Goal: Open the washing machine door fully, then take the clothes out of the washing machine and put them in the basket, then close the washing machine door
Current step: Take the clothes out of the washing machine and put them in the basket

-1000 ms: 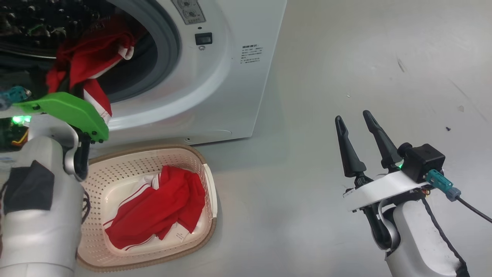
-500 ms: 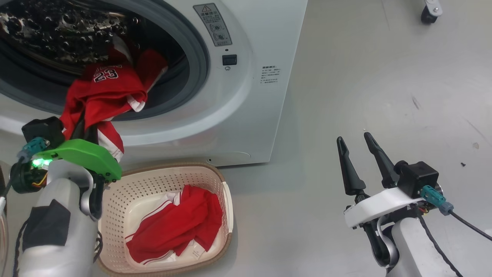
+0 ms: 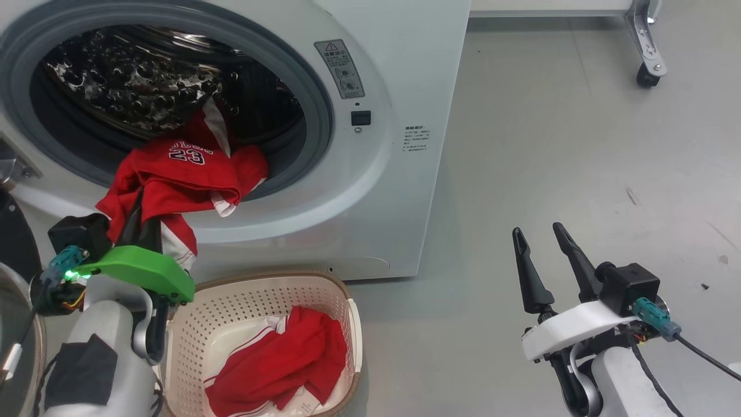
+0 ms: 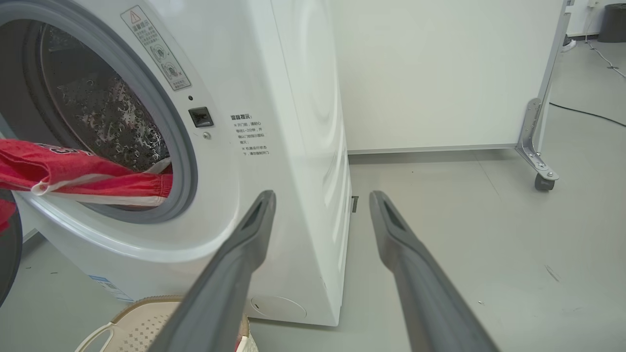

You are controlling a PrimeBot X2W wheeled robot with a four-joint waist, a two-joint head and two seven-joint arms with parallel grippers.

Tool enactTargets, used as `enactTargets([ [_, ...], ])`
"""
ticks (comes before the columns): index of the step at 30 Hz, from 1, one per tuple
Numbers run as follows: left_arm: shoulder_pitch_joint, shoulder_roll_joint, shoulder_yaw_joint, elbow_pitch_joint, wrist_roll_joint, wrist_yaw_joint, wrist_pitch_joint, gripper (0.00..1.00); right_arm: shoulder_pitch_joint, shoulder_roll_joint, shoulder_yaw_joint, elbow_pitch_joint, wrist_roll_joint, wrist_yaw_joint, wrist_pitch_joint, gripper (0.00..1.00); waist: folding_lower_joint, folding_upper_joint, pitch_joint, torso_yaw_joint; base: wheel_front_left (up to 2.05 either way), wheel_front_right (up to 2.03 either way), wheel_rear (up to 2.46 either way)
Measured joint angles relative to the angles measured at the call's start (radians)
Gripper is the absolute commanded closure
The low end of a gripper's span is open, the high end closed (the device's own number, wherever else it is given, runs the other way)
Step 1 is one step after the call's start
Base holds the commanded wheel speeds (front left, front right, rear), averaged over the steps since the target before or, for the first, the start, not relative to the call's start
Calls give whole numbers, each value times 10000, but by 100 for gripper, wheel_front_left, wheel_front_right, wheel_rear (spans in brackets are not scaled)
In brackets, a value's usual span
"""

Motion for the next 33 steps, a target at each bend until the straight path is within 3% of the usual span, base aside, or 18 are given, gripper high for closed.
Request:
enactTargets([
  [17,646,148,-265,-2353,10,0,-215,100,169,12,36,-59,2,0,0,0,0,0,-270,224,0,0,0],
  [33,1100,188,69,-4527,35,0,-215,100,170,12,56,-127,4,0,0,0,0,0,-200,312,0,0,0],
])
